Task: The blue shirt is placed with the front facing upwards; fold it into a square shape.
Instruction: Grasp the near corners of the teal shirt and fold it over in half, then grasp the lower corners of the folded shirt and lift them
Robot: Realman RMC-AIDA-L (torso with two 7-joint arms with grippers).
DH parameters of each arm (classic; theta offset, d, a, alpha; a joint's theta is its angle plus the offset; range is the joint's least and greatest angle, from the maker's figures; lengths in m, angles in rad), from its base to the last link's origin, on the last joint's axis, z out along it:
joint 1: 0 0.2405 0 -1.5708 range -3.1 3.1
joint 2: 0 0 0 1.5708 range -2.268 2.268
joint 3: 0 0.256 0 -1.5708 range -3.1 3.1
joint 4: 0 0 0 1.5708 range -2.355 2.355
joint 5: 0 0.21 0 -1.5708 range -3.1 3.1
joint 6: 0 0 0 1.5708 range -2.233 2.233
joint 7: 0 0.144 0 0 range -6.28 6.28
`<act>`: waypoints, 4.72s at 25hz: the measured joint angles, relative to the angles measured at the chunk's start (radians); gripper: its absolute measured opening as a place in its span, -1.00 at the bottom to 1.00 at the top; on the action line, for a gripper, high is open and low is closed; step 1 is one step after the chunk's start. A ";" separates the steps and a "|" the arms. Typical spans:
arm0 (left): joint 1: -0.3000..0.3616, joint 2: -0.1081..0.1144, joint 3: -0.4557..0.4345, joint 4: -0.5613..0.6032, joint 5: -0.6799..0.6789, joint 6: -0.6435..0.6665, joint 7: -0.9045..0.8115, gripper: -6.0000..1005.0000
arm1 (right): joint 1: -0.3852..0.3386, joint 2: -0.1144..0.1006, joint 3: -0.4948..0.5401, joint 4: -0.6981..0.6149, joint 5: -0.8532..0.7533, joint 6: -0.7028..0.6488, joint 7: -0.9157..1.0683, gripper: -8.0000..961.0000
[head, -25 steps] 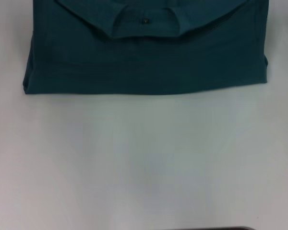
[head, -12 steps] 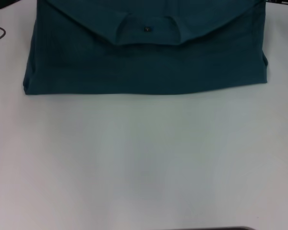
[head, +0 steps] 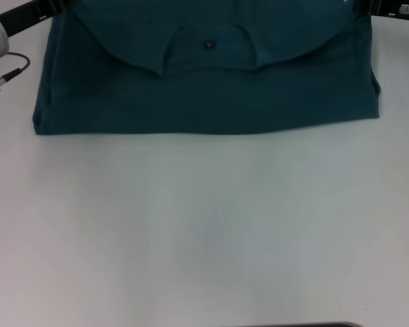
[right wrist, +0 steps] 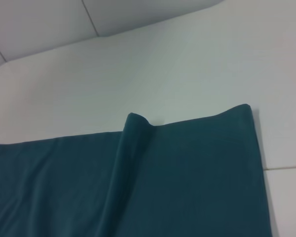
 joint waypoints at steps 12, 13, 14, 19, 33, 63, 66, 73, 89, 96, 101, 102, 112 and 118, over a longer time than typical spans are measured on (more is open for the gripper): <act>0.000 -0.017 0.004 -0.007 0.000 0.002 0.005 -0.76 | 0.002 0.027 -0.038 0.002 -0.001 0.059 0.003 -0.88; 0.000 -0.017 0.004 -0.007 0.000 0.005 0.004 -0.76 | 0.001 0.029 -0.041 0.002 -0.001 0.062 0.005 -0.88; 0.000 -0.017 0.005 -0.007 0.000 0.010 0.003 -0.76 | 0.000 0.030 -0.043 0.002 -0.002 0.062 0.006 -0.88; 0.010 -0.027 0.006 -0.020 0.000 0.048 0.003 -0.76 | -0.011 0.038 -0.086 0.002 -0.006 0.063 0.002 -0.87; 0.110 -0.088 0.010 -0.246 -0.050 0.233 -0.004 0.02 | -0.115 0.078 -0.138 -0.157 0.110 -0.036 -0.058 -0.07; 0.393 -0.031 0.170 -0.419 -0.051 0.606 -0.012 0.68 | -0.379 -0.051 -0.076 -0.339 0.071 -0.660 0.133 0.57; 0.398 -0.033 0.174 -0.419 -0.033 0.598 -0.009 0.68 | -0.336 -0.048 -0.079 -0.326 -0.016 -0.648 0.203 0.56; 0.403 -0.039 0.175 -0.419 -0.026 0.596 0.003 0.68 | -0.277 -0.038 -0.092 -0.253 -0.050 -0.574 0.197 0.56; 0.399 -0.040 0.176 -0.419 -0.026 0.573 0.003 0.68 | -0.229 -0.002 -0.124 -0.222 -0.052 -0.468 0.172 0.56; 0.401 -0.041 0.176 -0.417 -0.026 0.566 0.005 0.68 | -0.227 -0.001 -0.124 -0.189 -0.050 -0.433 0.151 0.56; 0.402 -0.042 0.176 -0.416 -0.026 0.565 0.005 0.68 | -0.220 -0.002 -0.131 -0.175 -0.051 -0.430 0.141 0.33; 0.402 -0.042 0.176 -0.416 -0.026 0.564 0.005 0.68 | -0.220 -0.002 -0.132 -0.174 -0.051 -0.430 0.138 0.33; 0.401 -0.044 0.176 -0.416 -0.027 0.564 0.006 0.68 | -0.232 -0.016 -0.122 -0.172 -0.035 -0.471 0.137 -0.07; 0.400 -0.044 0.176 -0.412 -0.026 0.563 0.006 0.68 | -0.234 -0.023 -0.123 -0.172 -0.038 -0.476 0.141 -0.40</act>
